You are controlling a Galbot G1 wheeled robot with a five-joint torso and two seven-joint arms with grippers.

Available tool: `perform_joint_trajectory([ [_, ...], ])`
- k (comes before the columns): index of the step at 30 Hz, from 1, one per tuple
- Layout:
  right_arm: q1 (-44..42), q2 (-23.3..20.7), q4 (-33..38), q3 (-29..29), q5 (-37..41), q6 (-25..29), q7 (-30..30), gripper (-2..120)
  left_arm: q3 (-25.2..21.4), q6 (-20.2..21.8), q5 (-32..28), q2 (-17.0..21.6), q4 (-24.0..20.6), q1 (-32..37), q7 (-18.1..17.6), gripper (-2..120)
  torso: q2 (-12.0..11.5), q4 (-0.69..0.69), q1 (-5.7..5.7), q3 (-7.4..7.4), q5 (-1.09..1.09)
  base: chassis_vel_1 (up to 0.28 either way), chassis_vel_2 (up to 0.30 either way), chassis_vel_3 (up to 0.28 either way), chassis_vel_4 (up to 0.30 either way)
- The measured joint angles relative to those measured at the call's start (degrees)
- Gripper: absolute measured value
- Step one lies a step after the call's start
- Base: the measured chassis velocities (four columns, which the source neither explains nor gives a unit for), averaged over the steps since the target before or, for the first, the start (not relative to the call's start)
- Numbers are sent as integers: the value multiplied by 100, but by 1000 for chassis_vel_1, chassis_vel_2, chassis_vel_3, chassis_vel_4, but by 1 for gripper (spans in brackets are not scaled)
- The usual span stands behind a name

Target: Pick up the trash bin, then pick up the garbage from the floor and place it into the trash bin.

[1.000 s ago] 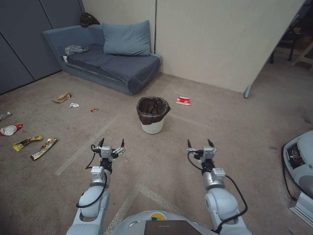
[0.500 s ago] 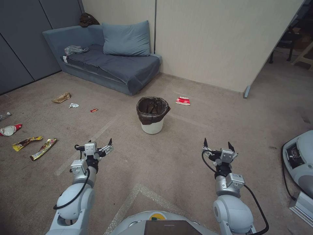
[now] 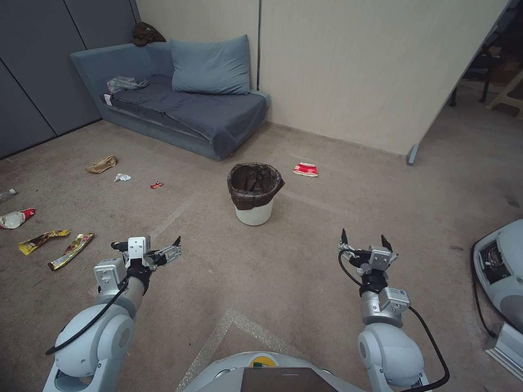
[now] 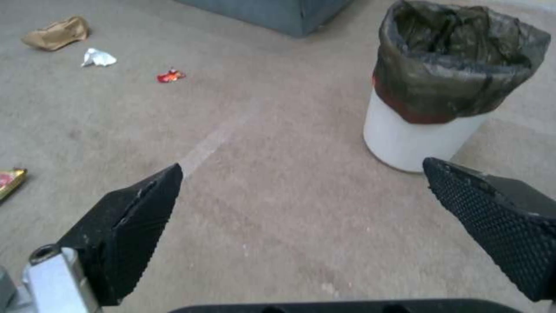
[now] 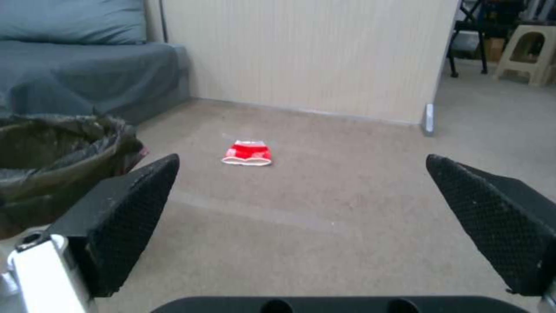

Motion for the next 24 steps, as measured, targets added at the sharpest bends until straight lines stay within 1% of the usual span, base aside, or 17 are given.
perform_joint_trajectory([
  [5,31,5,-14,-4,4,-9,-1,100,-29,57,-4,9,-35,-1,52,100,0,-1,0,0,0,-158,175,167,-177],
  [8,42,21,-20,-16,4,-22,3,100,-47,51,13,4,-37,2,79,100,0,1,0,1,0,-239,239,232,-231],
  [10,41,25,-24,-18,4,-22,5,100,-52,36,45,-1,-27,2,93,100,0,0,0,0,-1,-248,240,240,-247],
  [13,37,25,-41,-17,4,-9,5,100,-53,0,111,-22,-2,16,120,100,0,1,1,1,0,-247,243,283,-262],
  [14,36,25,-49,-18,4,-1,2,100,-52,-11,130,-28,6,20,133,100,0,1,1,1,3,-324,284,295,-296],
  [15,36,25,-49,-18,4,-1,2,100,-52,-11,130,-28,6,20,133,100,0,1,1,1,3,-324,284,295,-296],
  [16,36,24,-50,-15,3,7,1,100,-52,-20,150,-30,14,20,148,100,0,-1,0,0,-4,-324,302,305,-296],
  [19,37,27,-62,-20,4,15,-3,100,-52,-36,180,-33,27,20,154,100,0,0,1,1,2,-310,295,312,-300],
  [20,40,27,-66,-19,4,19,-8,100,-52,-42,193,-38,33,18,155,100,0,0,1,1,-2,-301,303,296,-302],
  [22,44,27,-79,-20,3,25,-11,100,-52,-45,204,-43,46,18,155,100,-1,0,1,2,-2,-278,303,296,-288],
  [23,45,26,-83,-21,3,25,-13,100,-52,-47,213,-47,48,18,154,100,0,0,1,0,3,-287,323,298,-308],
  [24,47,24,-85,-21,3,27,-16,100,-51,-51,216,-49,50,17,153,100,0,1,1,1,0,-287,323,287,-308],
])
